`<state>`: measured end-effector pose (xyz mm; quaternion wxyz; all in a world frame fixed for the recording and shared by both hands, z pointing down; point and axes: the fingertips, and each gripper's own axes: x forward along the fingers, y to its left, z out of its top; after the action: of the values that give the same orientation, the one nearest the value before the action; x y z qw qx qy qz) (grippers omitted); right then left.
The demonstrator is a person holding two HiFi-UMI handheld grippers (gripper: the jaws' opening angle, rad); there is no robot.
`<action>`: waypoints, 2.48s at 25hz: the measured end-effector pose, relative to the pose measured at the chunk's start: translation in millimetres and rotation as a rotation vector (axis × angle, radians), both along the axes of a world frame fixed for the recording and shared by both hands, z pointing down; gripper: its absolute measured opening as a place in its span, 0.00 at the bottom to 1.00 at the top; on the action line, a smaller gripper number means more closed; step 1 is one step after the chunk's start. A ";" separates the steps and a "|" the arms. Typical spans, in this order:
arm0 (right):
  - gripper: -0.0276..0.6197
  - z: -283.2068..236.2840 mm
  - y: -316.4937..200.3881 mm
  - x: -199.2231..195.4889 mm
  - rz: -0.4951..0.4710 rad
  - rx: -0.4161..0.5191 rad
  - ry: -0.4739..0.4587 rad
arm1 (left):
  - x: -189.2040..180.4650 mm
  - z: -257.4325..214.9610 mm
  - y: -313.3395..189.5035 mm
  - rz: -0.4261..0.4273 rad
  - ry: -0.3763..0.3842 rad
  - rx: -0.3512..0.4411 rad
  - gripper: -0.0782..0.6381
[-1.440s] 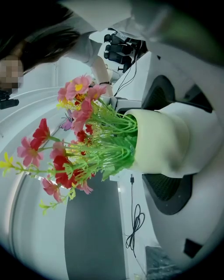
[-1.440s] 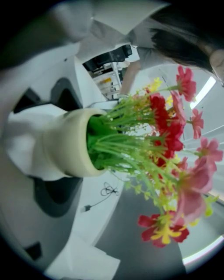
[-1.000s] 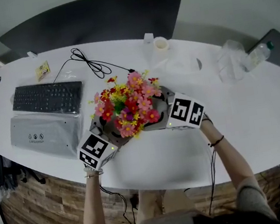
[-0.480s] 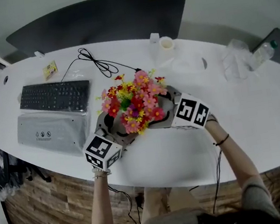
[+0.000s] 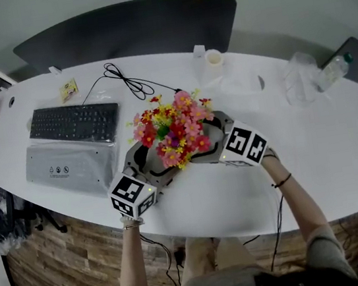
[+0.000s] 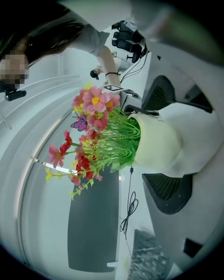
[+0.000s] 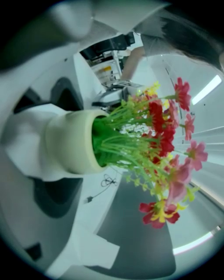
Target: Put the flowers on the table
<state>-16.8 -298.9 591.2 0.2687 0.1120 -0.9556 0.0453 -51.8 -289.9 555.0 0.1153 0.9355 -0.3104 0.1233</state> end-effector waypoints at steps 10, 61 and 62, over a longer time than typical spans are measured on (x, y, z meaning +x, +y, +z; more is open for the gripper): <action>0.75 -10.9 -2.2 16.7 0.150 -0.052 -0.073 | -6.5 4.3 14.6 -0.064 0.015 -0.038 0.73; 0.10 -134.6 128.4 24.2 0.267 -0.045 -0.461 | 38.5 -105.6 124.1 -0.119 0.122 0.084 0.20; 0.10 -135.7 131.7 24.0 0.266 -0.046 -0.466 | 39.5 -106.4 127.0 -0.117 0.121 0.085 0.19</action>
<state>7.2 -167.2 455.4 0.0356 0.2170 -0.9673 0.1263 -12.3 -162.9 448.7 0.1008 0.9256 -0.3618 0.0463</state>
